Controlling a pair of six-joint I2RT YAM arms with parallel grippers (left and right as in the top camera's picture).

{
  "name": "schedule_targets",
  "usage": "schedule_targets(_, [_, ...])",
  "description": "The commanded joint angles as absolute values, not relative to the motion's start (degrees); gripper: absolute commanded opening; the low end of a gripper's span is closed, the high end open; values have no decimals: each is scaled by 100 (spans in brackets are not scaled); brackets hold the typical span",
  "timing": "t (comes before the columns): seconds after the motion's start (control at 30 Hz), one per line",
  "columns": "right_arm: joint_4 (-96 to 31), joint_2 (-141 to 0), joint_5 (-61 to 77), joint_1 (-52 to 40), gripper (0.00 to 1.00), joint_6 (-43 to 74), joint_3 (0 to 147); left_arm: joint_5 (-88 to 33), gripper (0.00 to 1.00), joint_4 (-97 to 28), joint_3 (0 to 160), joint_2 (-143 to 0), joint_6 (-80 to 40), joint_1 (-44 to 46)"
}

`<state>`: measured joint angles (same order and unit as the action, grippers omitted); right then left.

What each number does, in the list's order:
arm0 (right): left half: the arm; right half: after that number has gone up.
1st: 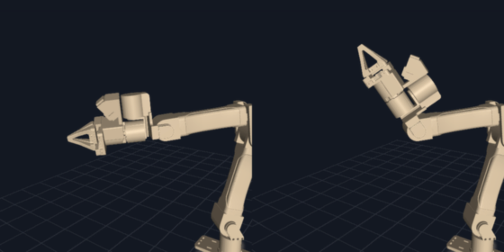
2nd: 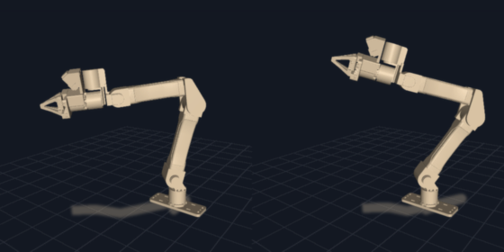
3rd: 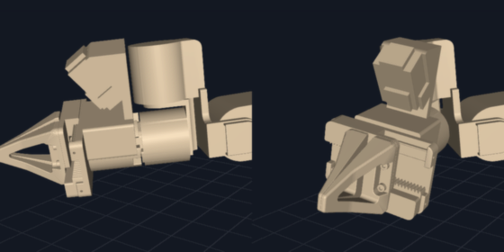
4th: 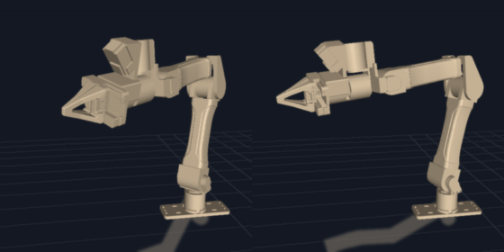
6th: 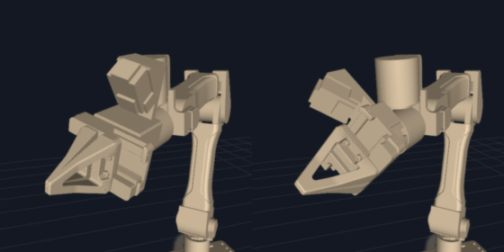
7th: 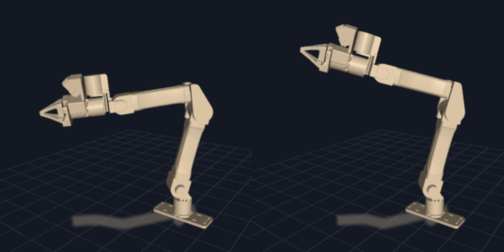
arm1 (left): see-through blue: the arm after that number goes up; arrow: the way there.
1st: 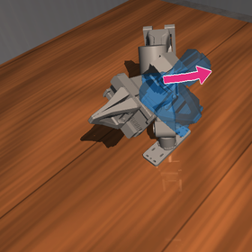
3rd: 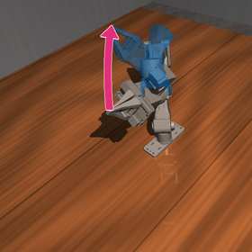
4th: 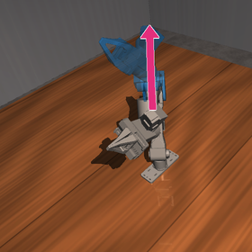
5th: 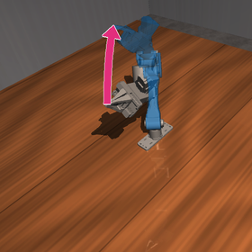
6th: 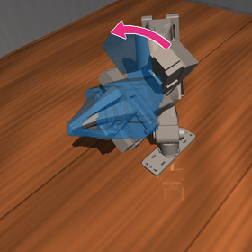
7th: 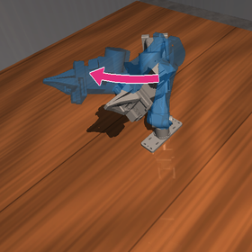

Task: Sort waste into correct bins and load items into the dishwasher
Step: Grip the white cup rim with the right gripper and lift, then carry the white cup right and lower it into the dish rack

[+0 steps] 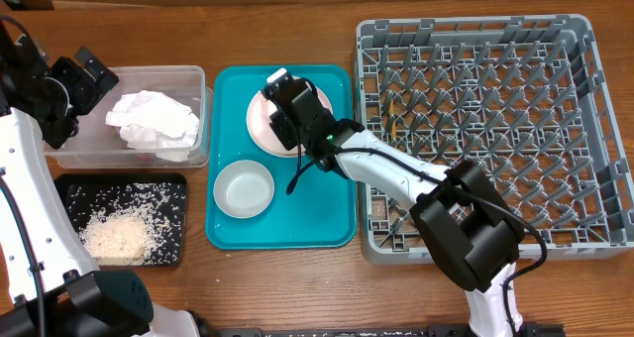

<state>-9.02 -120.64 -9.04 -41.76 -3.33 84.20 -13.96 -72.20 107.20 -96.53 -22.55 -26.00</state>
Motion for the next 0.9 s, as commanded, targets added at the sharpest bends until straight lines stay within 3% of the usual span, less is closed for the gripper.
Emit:
schedule_targets(0.0, [-873, -12055, -943, -4160, 33, -346, 8477, -1444, 100, -7214, 10849, -9623, -2318, -2620])
schedule_targets(0.13, [-871, -12016, -941, -4160, 25, -346, 8484, -1446, 100, -7214, 10849, -9623, -2318, -2620])
schedule_targets(0.27, [-913, -11810, -939, -4160, 5, -344, 8484, -1444, 100, -7214, 10849, -9623, -2318, -2620])
schedule_targets(0.5, [-1094, -11010, -871, -4160, 4, -320, 8484, -1446, 100, -7216, 10851, -9623, -2318, -2620])
schedule_targets(0.87, [-2176, -9262, 902, -3662, 4, -252, 8484, -1446, 100, -7216, 10849, -9623, -2318, -2620])
